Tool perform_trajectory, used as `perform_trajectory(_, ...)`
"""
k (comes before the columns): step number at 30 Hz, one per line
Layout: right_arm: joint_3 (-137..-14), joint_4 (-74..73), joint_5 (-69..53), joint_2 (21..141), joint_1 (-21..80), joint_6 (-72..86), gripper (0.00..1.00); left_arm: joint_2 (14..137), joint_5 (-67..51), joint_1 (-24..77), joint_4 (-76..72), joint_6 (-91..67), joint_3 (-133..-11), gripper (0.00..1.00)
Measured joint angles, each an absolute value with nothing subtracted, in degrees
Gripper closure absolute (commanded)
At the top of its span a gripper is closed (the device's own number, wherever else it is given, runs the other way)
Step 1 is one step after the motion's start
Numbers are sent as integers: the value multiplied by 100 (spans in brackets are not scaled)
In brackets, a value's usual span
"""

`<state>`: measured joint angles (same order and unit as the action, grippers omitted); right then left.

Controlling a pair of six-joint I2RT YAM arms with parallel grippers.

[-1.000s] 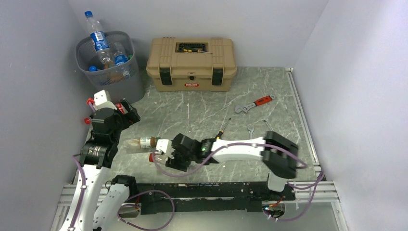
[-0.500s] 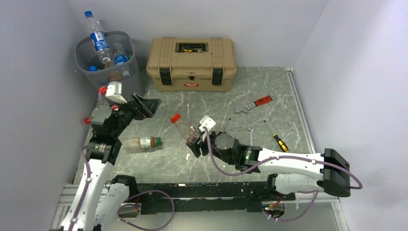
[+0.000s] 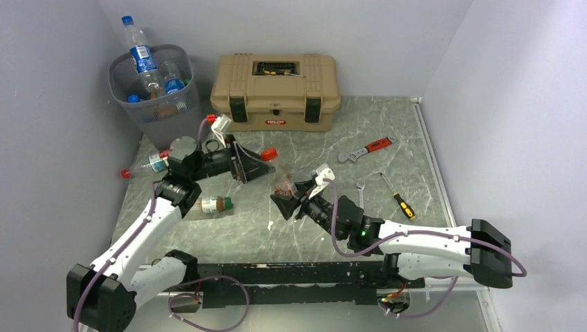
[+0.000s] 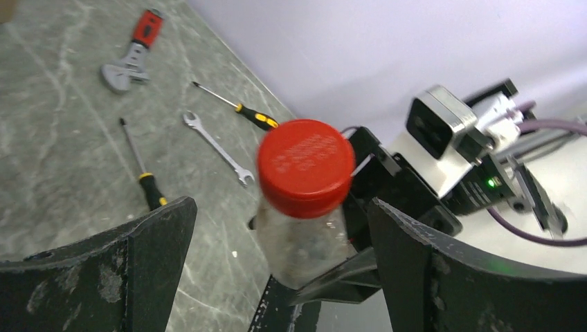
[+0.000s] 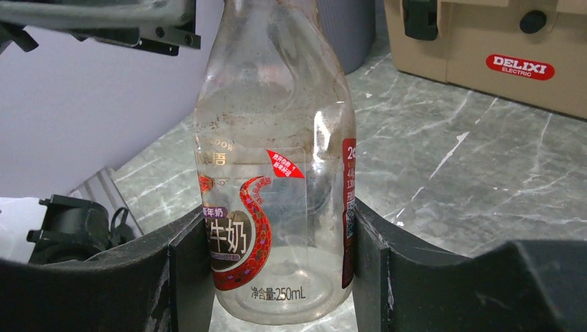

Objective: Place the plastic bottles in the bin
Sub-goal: Pick up the plastic bottle at the center of the board.

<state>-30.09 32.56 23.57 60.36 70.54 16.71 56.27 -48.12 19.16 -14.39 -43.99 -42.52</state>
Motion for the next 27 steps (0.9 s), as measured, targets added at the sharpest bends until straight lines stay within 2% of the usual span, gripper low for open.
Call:
perform_trajectory(5, -3009, 3470, 2357, 6093, 7054, 1669, 100, 5669, -4751, 2473, -1251, -4104, -4445, 6)
perform_trajectory(10, -3009, 3529, 2346, 6169, 7054, 1664, 100, 5714, -4565, 2628, -1253, -4121, -4445, 23)
perform_trajectory(15, -3009, 3524, 2102, 6230, 7054, 1627, 100, 5717, -4292, 2672, -1253, -4106, -4445, 44)
perform_trajectory(22, -3009, 3533, 1942, 6278, 7046, 1579, 100, 5721, -4136, 2707, -1168, -4119, -4512, 78)
perform_trajectory(25, -3009, 3527, 1946, 6281, 7046, 1577, 100, 5730, -4123, 2711, -1157, -4117, -4515, 99)
perform_trajectory(26, -3009, 3524, 1949, 6281, 7043, 1577, 92, 5739, -4125, 2711, -1153, -4115, -4519, 100)
perform_trajectory(27, -3009, 3522, 1964, 6281, 7043, 1584, 67, 5760, -4128, 2714, -1138, -4112, -4541, 100)
